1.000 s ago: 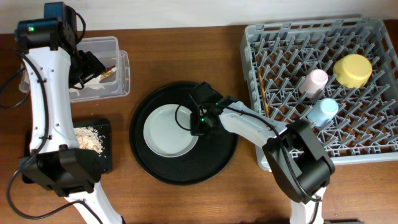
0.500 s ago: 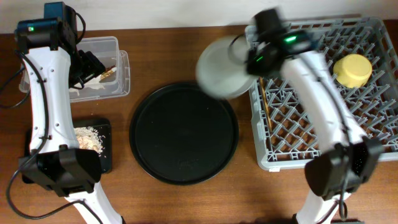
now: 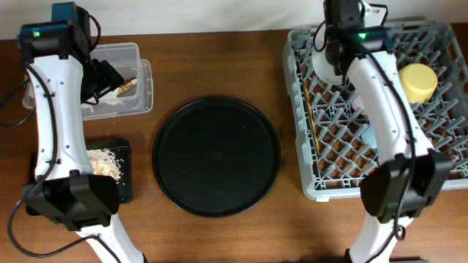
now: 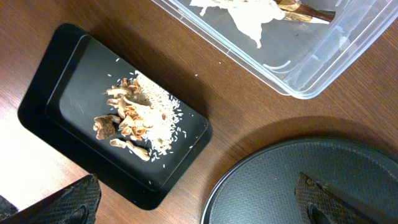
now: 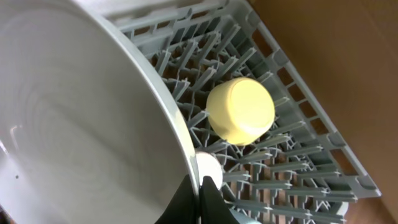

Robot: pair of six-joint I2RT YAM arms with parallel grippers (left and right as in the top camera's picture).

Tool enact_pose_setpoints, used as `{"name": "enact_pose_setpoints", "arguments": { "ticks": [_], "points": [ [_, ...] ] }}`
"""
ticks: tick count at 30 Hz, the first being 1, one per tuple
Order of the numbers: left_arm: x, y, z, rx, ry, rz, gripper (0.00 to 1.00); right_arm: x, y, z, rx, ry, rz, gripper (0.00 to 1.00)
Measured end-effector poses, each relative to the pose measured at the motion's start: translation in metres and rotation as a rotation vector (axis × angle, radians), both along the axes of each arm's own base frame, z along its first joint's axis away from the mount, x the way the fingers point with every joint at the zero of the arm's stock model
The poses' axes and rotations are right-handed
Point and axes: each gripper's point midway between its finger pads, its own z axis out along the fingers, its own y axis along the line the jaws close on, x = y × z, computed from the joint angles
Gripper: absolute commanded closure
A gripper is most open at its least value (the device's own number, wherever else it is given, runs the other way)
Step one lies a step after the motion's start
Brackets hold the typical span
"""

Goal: Sort waste into correct bins and load items into the dishwasher rack
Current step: 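Carry the plate right and stand it upright in the rack's left edge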

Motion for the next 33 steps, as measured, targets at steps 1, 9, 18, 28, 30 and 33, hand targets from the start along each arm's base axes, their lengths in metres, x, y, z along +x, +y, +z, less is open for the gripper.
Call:
{"name": "enact_pose_setpoints", "arguments": {
  "ticks": [1, 9, 18, 28, 30, 33],
  "points": [
    [0.000, 0.000, 0.000, 0.000, 0.001, 0.000, 0.01, 0.003, 0.001, -0.005, -0.001, 0.005, 0.002, 0.96],
    [0.000, 0.000, 0.000, 0.000, 0.000, 0.000, 0.01, 0.015, 0.033, -0.015, 0.001, -0.005, 0.062, 0.96],
    [0.000, 0.000, 0.000, 0.000, 0.001, 0.000, 0.01, 0.017, 0.039, -0.017, -0.182, 0.005, 0.022, 0.96],
    [0.000, 0.000, 0.000, 0.000, 0.000, 0.000, 0.01, 0.018, 0.054, -0.028, -0.149, 0.054, 0.093, 0.96],
    [0.000, 0.000, 0.000, 0.000, 0.000, 0.000, 0.01, 0.020, 0.062, -0.036, -0.094, 0.068, 0.129, 0.91],
    [0.000, 0.000, 0.000, 0.000, 0.000, 0.000, 0.01, 0.020, 0.072, -0.048, -0.015, 0.101, 0.180, 0.66]
  ]
}}
